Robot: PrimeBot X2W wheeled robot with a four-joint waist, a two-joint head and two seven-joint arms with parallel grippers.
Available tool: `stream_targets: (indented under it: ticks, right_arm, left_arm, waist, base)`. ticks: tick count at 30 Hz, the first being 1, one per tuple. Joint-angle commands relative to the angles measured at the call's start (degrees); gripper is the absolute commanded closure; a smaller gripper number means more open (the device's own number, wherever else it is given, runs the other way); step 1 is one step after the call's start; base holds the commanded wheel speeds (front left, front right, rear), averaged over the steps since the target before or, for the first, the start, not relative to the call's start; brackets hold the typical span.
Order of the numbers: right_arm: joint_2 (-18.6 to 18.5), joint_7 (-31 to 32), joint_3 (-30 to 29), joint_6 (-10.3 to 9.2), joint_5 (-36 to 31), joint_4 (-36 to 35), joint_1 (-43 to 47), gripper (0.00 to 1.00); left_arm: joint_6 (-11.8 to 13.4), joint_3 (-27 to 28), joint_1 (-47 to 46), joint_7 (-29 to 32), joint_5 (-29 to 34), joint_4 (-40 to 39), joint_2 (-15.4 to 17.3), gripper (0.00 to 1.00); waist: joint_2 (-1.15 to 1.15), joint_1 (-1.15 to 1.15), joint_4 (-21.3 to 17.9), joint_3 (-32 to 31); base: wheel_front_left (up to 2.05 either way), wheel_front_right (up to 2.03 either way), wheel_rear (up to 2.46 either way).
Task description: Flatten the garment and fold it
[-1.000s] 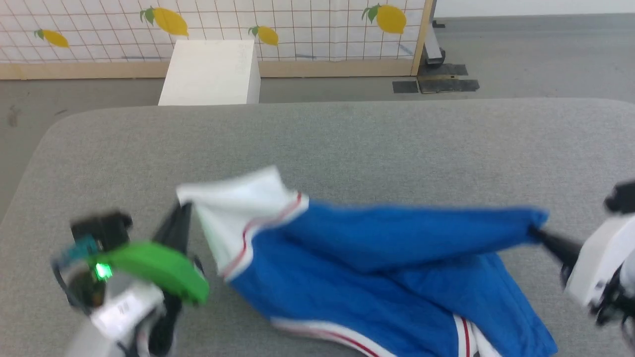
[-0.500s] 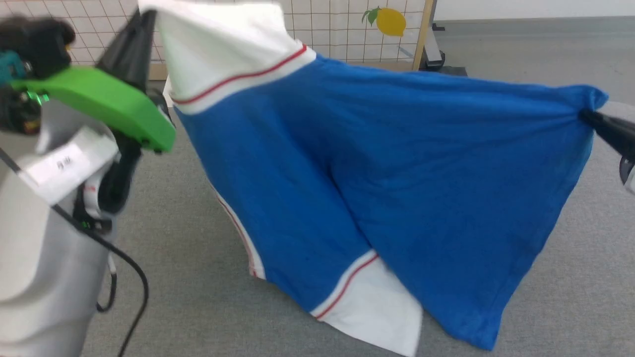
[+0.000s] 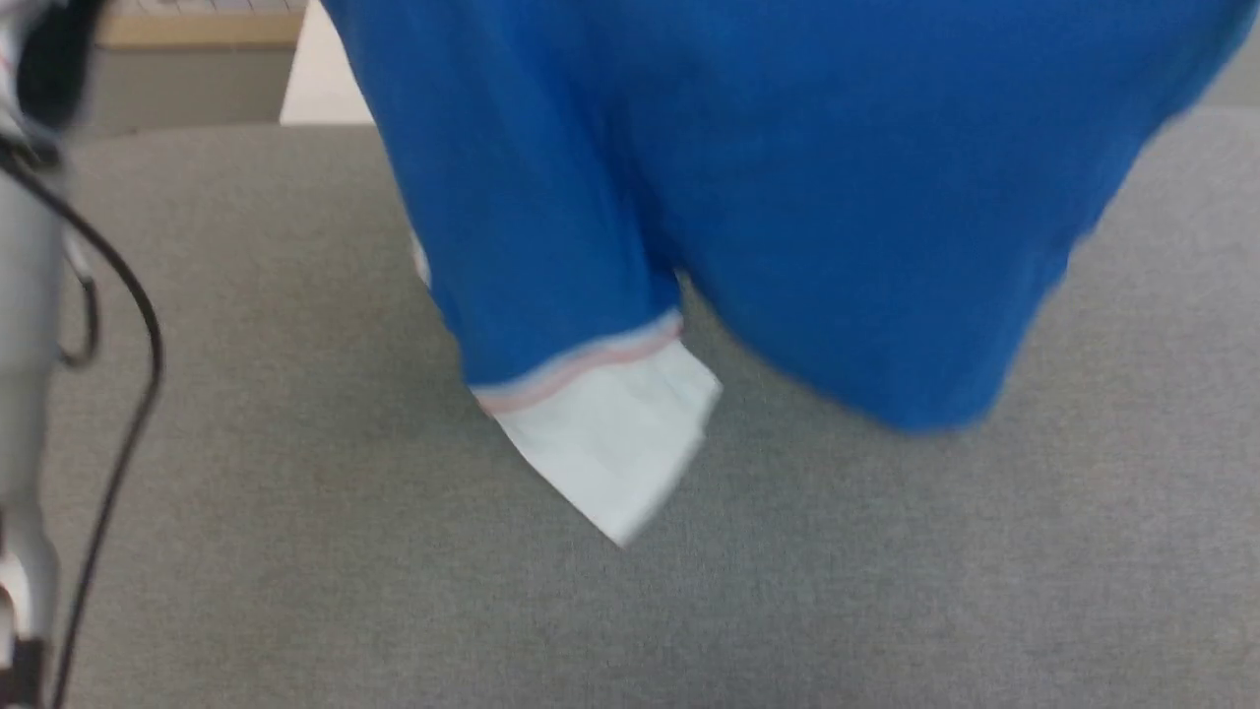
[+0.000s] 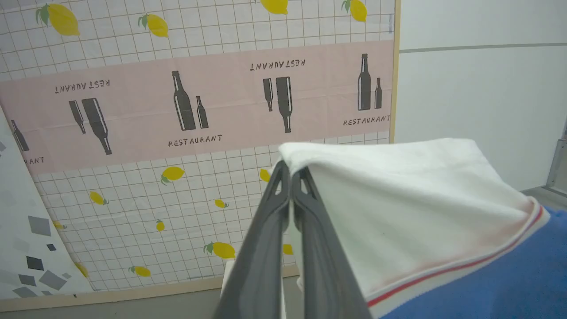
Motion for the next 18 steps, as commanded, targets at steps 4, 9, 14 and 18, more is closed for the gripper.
stream_targets:
  ticks: [4, 9, 14, 18]
  right_arm:
    - [2.47, -1.18, -0.64, -0.08, -5.01, 4.56, -12.25, 1.0]
    - [5.12, -4.35, -2.41, -0.08, -11.56, 9.99, -24.51, 1.0]
    - [8.26, -9.23, -5.64, -0.08, -17.63, 15.22, -34.59, 1.0]
    - [9.97, -12.37, -6.95, -0.08, -20.98, 18.47, -38.52, 1.0]
  left_arm:
    - [-0.26, -0.31, -10.83, -0.78, 3.11, 5.18, 1.02, 1.0]
    - [0.42, -0.86, -21.05, -3.13, 6.77, 10.07, 1.22, 1.0]
    - [1.48, -1.26, -29.24, -7.4, 10.23, 13.58, 1.35, 1.0]
    - [2.17, -1.46, -32.87, -10.87, 11.79, 16.49, 1.18, 1.0]
  waist:
    - [0.0, 0.0, -0.93, 11.51]
    - [0.0, 0.0, -1.13, 17.95]
    - [0.0, 0.0, -1.15, 23.2]
    - [0.0, 0.0, -0.93, 25.81]
  base:
    - [0.0, 0.0, 0.0]
    - [0.0, 0.0, 0.0]
    - [0.0, 0.0, 0.0]
    - [0.0, 0.0, 0.0]
